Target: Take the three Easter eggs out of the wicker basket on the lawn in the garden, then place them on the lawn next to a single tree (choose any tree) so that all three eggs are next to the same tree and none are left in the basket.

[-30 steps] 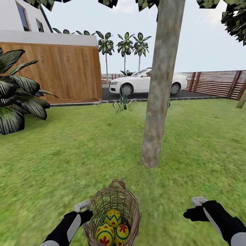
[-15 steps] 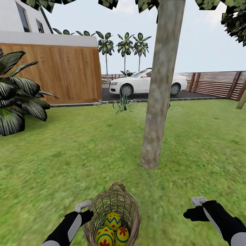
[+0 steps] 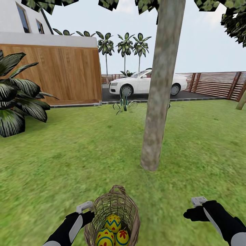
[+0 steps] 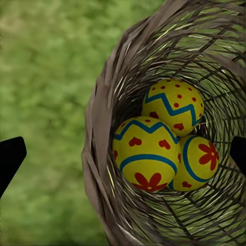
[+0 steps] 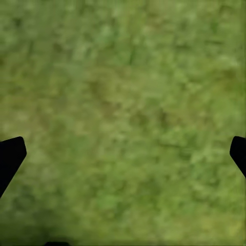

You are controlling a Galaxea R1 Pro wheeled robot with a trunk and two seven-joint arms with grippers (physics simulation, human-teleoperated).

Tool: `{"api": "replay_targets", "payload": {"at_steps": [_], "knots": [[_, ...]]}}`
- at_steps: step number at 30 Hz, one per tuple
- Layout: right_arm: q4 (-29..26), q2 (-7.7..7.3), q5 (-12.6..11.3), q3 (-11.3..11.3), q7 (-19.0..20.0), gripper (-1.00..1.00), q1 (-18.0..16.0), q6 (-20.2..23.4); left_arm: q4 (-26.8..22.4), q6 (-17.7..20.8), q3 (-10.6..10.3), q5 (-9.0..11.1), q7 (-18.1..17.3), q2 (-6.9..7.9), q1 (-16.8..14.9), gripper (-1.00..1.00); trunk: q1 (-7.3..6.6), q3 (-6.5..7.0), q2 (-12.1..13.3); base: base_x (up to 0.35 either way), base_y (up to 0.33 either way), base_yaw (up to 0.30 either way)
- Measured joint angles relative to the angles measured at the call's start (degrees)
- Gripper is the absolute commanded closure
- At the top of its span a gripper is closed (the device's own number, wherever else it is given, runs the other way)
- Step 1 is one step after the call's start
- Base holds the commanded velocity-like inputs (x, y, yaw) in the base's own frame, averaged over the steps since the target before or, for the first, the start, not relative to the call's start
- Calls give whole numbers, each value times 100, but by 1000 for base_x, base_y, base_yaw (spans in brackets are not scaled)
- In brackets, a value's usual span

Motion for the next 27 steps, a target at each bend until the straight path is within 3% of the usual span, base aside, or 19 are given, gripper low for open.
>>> {"api": "replay_targets", "payload": {"at_steps": [12,27], "knots": [[0,0,2,-2,0,-100,0,0,0,-16,7,8,-16,-20,0,-100,0,0,0,0,-1,0],[-1,8,2,0,0,-100,0,2,1,-14,0,8,-26,-27,0,-100,-1,0,0,91,-261,0]]}}
